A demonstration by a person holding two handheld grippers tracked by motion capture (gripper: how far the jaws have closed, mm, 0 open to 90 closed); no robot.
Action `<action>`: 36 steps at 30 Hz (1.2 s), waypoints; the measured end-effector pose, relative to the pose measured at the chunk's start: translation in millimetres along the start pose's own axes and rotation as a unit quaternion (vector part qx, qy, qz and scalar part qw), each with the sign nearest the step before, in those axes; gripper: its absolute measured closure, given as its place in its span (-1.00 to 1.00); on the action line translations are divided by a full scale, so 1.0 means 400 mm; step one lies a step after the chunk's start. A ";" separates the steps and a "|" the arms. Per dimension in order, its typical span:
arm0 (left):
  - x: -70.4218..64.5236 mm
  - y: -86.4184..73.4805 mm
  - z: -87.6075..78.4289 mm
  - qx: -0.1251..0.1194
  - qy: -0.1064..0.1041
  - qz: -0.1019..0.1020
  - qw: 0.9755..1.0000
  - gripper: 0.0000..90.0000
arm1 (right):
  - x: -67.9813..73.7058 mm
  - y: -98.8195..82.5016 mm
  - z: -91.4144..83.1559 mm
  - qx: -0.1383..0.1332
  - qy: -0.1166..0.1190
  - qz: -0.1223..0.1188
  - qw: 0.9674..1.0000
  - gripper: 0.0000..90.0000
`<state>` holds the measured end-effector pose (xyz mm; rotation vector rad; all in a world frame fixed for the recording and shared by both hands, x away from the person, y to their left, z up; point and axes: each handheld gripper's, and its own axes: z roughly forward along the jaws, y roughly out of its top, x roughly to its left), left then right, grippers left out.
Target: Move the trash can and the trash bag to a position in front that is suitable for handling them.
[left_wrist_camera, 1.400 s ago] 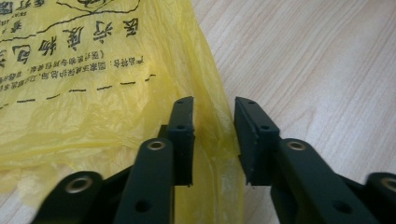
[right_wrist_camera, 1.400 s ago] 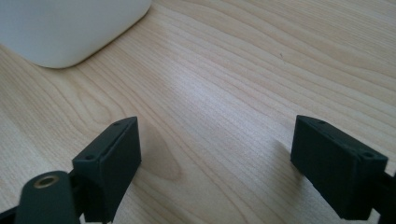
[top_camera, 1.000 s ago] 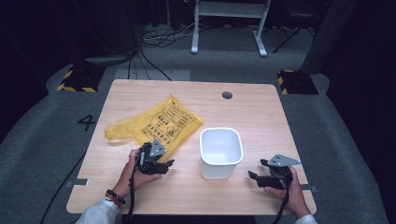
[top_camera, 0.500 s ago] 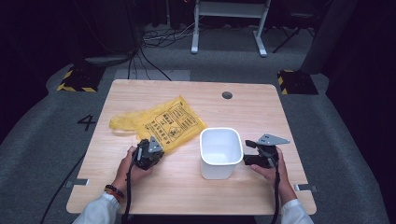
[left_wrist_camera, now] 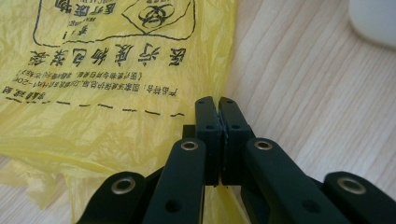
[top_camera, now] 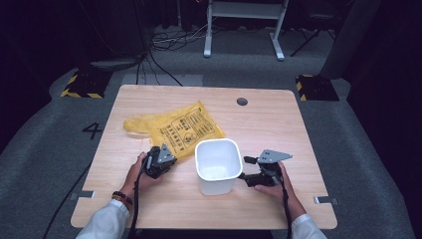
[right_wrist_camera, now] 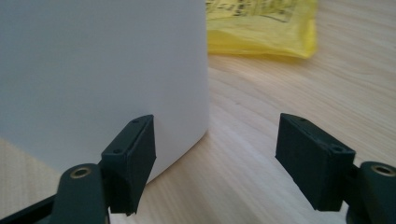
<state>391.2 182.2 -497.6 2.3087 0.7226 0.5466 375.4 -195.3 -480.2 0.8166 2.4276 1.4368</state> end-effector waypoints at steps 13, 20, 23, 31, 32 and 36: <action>-0.037 0.037 0.038 -0.039 -0.047 0.005 0.998 0.68 | 0.063 -0.006 0.048 0.027 0.044 -0.032 0.998 -0.42; -0.010 0.033 -0.022 -0.079 -0.031 -0.061 0.995 -0.15 | 0.029 -0.002 0.014 0.033 -0.027 -0.038 0.998 -0.32; -0.006 0.017 -0.071 -0.095 -0.040 -0.080 0.991 -0.31 | 0.006 0.016 -0.002 0.025 -0.081 -0.037 0.996 -0.18; -0.048 -0.067 -0.164 -0.073 -0.052 -0.043 0.995 -0.49 | -0.026 0.118 0.011 0.006 -0.175 -0.097 0.980 0.25; -0.054 -0.082 -0.171 -0.069 -0.061 -0.043 0.995 -0.49 | -0.028 0.128 0.021 0.000 -0.166 -0.101 0.981 0.29; -0.074 -0.136 -0.196 -0.056 -0.083 -0.039 0.994 -0.50 | -0.035 0.142 0.097 0.020 -0.107 -0.108 0.988 0.32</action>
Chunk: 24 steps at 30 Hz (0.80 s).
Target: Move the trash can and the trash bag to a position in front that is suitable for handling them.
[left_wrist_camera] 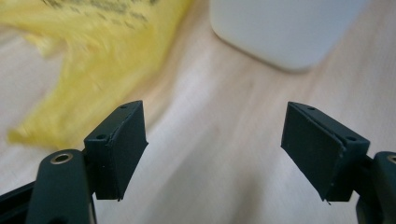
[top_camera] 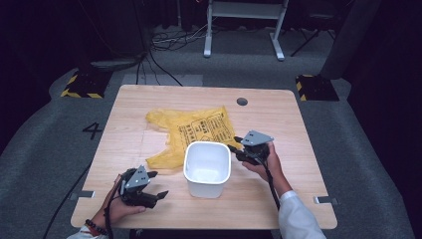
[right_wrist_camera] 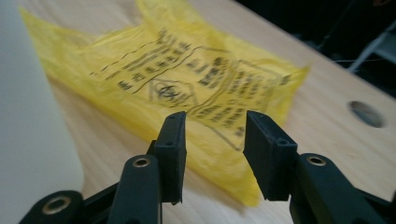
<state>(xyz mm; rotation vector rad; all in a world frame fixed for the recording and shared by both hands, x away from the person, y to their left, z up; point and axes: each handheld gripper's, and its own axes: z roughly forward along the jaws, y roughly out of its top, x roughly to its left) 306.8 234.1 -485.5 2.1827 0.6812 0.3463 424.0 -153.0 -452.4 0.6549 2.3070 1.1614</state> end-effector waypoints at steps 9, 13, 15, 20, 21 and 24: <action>0.002 -0.069 -0.036 0.013 -0.006 -0.010 1.000 -0.44 | -0.019 -0.053 0.119 0.091 -0.016 0.034 0.995 0.26; 0.016 -0.075 -0.028 0.022 0.002 -0.015 1.000 -0.44 | -0.039 -0.078 0.111 0.088 -0.014 0.077 0.993 0.26; 0.020 -0.078 -0.025 0.027 0.002 -0.016 1.000 -0.44 | -0.045 -0.084 0.105 0.089 -0.015 0.085 0.992 0.25; 0.023 -0.075 -0.015 0.035 0.002 -0.016 0.999 -0.46 | -0.066 -0.130 0.043 0.089 -0.023 0.114 0.989 0.24; 0.022 -0.074 -0.014 0.037 0.003 -0.016 0.999 -0.47 | -0.069 -0.140 0.030 0.089 -0.020 0.120 0.989 0.24; 0.023 -0.072 -0.011 0.037 -0.001 -0.016 0.999 -0.48 | -0.075 -0.159 0.006 0.086 -0.019 0.129 0.988 0.23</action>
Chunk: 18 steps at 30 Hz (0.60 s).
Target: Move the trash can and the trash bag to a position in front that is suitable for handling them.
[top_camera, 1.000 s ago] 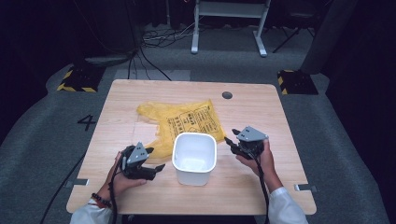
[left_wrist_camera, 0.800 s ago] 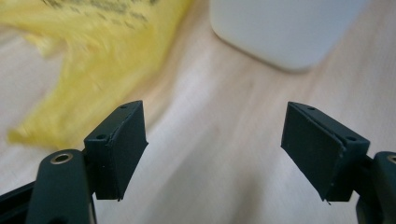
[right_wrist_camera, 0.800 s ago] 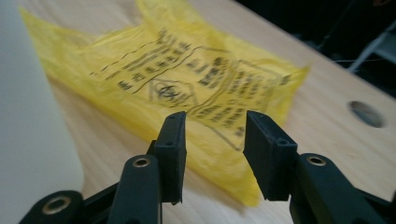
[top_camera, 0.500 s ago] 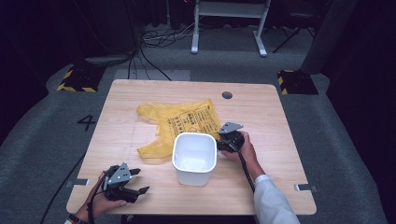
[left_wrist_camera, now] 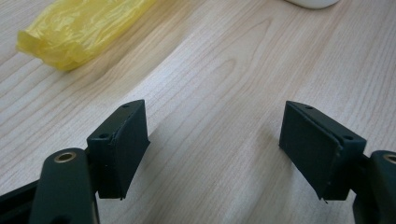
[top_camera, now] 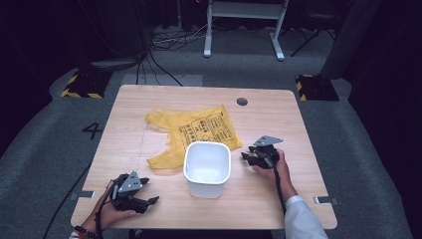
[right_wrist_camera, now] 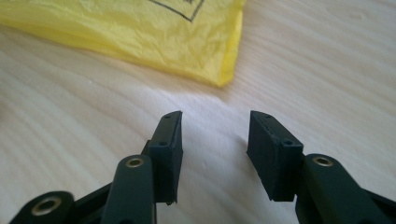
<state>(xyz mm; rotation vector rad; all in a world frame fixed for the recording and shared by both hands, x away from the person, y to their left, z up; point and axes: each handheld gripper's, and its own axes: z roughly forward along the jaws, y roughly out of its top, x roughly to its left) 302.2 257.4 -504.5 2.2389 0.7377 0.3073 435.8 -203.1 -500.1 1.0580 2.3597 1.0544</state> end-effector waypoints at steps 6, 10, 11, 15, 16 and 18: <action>0.002 0.003 0.004 0.000 0.002 0.002 1.000 -0.49 | 0.002 0.009 -0.034 -0.047 0.008 -0.007 0.999 0.14; 0.004 0.005 0.006 0.000 0.001 0.004 1.000 -0.49 | 0.029 0.074 -0.036 -0.080 0.015 -0.040 0.996 0.16; 0.004 0.006 0.006 0.000 0.001 0.003 1.000 -0.49 | 0.038 0.105 -0.024 -0.087 0.016 -0.051 0.995 0.21; 0.004 0.006 0.006 0.000 0.001 0.003 1.000 -0.49 | 0.058 0.142 0.038 -0.062 0.022 -0.080 0.995 0.39; 0.004 0.006 0.006 0.000 0.001 0.003 1.000 -0.49 | 0.062 0.146 0.058 -0.044 0.024 -0.086 0.995 0.41; 0.004 0.006 0.006 0.000 0.001 0.003 1.000 -0.49 | 0.065 0.147 0.076 -0.035 0.025 -0.088 0.995 0.45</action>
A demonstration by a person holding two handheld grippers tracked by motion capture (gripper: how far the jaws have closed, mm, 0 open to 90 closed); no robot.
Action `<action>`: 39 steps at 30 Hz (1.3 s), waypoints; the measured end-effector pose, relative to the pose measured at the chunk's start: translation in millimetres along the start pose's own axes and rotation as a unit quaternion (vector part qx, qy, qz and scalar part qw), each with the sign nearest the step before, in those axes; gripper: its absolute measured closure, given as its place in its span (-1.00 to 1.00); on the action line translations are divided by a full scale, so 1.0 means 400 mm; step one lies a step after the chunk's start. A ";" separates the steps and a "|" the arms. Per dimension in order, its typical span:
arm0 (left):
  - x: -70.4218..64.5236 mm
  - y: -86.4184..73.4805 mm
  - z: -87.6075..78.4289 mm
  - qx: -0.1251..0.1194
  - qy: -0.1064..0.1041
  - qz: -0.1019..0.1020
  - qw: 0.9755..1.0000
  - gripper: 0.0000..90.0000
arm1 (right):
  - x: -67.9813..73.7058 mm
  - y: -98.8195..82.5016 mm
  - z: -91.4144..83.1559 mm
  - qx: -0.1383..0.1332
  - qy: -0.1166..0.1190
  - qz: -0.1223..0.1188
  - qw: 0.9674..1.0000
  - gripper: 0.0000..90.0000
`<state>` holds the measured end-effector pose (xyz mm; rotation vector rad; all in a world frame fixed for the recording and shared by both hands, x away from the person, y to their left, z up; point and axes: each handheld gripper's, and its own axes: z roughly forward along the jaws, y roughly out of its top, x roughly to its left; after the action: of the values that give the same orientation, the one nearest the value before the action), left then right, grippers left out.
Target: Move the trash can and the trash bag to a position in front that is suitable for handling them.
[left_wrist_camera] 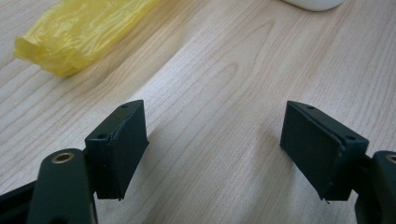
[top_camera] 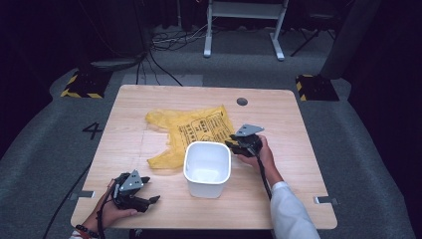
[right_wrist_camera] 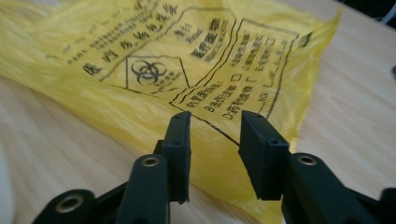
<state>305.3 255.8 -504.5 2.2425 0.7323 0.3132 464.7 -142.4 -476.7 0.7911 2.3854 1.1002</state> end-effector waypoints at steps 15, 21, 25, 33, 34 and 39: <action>0.000 0.000 0.000 0.000 -0.001 0.001 1.000 -0.49 | -0.078 -0.087 -0.007 0.037 -0.016 0.114 0.993 0.47; 0.000 0.000 0.001 0.000 -0.001 0.000 1.000 -0.49 | -0.079 -0.172 -0.114 0.031 -0.033 0.172 0.984 0.47; 0.001 0.002 0.002 0.000 -0.001 0.003 1.000 -0.50 | -0.040 -0.220 -0.184 0.034 -0.040 0.169 0.984 0.44; 0.001 0.007 0.008 0.000 -0.004 0.004 1.000 -0.51 | 0.061 -0.263 -0.270 0.047 -0.004 0.177 0.983 0.25; 0.001 0.009 0.009 -0.001 -0.004 0.005 1.000 -0.52 | 0.075 -0.265 -0.276 0.048 0.001 0.180 0.983 0.24; 0.001 0.014 0.015 0.001 -0.010 0.007 1.000 -0.53 | 0.151 -0.258 -0.298 0.061 0.054 0.162 0.983 0.02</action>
<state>310.3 249.5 -504.6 2.2492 0.7078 0.2965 318.2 -225.3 -491.2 1.2268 2.4925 1.1516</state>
